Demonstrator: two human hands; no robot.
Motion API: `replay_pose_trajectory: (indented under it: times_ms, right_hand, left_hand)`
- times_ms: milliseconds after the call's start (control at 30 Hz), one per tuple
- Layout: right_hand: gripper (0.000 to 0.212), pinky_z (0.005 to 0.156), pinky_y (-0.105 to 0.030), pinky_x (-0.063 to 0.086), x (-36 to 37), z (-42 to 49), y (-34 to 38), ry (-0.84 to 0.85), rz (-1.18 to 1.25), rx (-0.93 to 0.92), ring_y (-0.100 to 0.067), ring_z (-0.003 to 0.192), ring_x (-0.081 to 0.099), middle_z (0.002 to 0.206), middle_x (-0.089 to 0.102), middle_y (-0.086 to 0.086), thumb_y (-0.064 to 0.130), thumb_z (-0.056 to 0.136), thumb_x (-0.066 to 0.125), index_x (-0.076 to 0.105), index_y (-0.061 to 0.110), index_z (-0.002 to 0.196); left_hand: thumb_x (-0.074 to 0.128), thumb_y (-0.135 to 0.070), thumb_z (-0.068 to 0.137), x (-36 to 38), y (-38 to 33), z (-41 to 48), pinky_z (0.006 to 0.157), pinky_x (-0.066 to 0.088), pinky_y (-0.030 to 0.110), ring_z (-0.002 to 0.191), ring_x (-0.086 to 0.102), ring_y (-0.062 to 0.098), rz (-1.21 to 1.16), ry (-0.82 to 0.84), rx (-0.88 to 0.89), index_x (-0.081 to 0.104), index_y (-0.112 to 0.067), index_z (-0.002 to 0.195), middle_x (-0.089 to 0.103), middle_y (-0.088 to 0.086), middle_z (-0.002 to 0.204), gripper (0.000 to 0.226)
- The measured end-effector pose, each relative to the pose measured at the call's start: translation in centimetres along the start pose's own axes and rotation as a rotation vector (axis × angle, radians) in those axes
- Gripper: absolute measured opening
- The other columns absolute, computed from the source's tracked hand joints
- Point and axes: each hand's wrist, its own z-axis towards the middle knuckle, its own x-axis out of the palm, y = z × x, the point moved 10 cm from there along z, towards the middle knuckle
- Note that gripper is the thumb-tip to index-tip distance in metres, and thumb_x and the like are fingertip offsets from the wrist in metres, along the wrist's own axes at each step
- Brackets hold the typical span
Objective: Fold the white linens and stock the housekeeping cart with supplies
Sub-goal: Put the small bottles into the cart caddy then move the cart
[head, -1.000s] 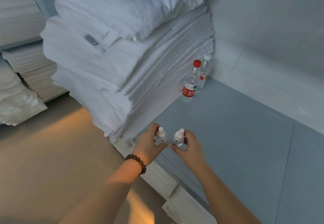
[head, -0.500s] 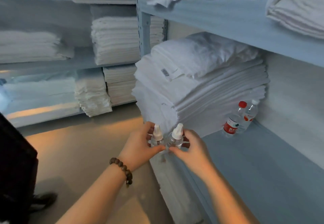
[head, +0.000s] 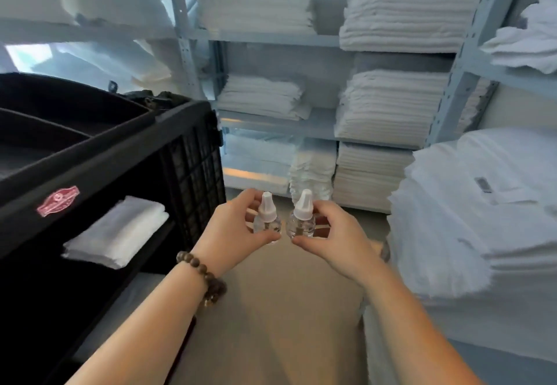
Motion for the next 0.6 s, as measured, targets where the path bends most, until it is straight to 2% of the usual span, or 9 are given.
replay_pose_trajectory:
  times_ms: [100, 167, 300, 433, 600]
  right_hand:
    - [0.045, 0.081, -0.023, 0.051, 4.2, 3.4, 3.6, 0.11, 0.024, -0.095, -0.005, 0.091, 0.063, 0.106, 0.064, 0.008, 0.025, 0.071, 0.082, 0.059, 0.031, 0.109]
    - [0.044, 0.08, -0.023, 0.051, 7.2, 5.4, 5.9, 0.181, 0.057, -0.144, -0.003, 0.092, 0.062, 0.106, 0.064, 0.012, 0.027, 0.071, 0.082, 0.058, 0.035, 0.108]
    - [0.046, 0.082, -0.024, 0.052, 13.6, 8.9, 10.2, 0.305, 0.136, -0.245, -0.001, 0.091, 0.061, 0.106, 0.063, 0.013, 0.028, 0.071, 0.081, 0.06, 0.033, 0.112]
    - [0.045, 0.08, -0.019, 0.053, 19.6, 11.8, 14.7, 0.406, 0.209, -0.322, 0.001, 0.09, 0.061, 0.102, 0.064, 0.016, 0.026, 0.072, 0.081, 0.06, 0.034, 0.111]
    - [0.036, 0.082, -0.018, 0.052, 26.2, 14.2, 20.9, 0.548, 0.31, -0.43, -0.001, 0.091, 0.063, 0.099, 0.066, 0.013, 0.023, 0.073, 0.078, 0.063, 0.036, 0.103]
  left_hand:
    - [0.085, -0.034, 0.065, -5.8, 2.4, -0.7, 0.063, 0.05, 0.01, 0.081, 0.06, -0.011, 0.05, -0.102, -0.073, 0.051, -0.042, 0.095, 0.063, -0.021, 0.09, 0.046]
    - [0.085, -0.033, 0.065, -9.6, 3.7, -1.2, 0.061, 0.047, 0.005, 0.08, 0.061, -0.011, 0.084, -0.173, -0.102, 0.053, -0.04, 0.093, 0.063, -0.024, 0.088, 0.043]
    - [0.084, -0.033, 0.065, -16.5, 6.6, -2.5, 0.061, 0.042, 0.001, 0.08, 0.061, -0.012, 0.133, -0.304, -0.18, 0.053, -0.042, 0.093, 0.059, -0.034, 0.095, 0.043]
    - [0.085, -0.033, 0.064, -23.0, 9.9, -4.1, 0.061, 0.049, 0.009, 0.078, 0.063, -0.007, 0.177, -0.408, -0.268, 0.054, -0.042, 0.095, 0.064, -0.026, 0.092, 0.045]
    - [0.087, -0.025, 0.062, -30.4, 13.2, -6.1, 0.068, 0.057, 0.026, 0.075, 0.068, 0.006, 0.212, -0.508, -0.335, 0.056, -0.039, 0.091, 0.067, -0.014, 0.091, 0.045]
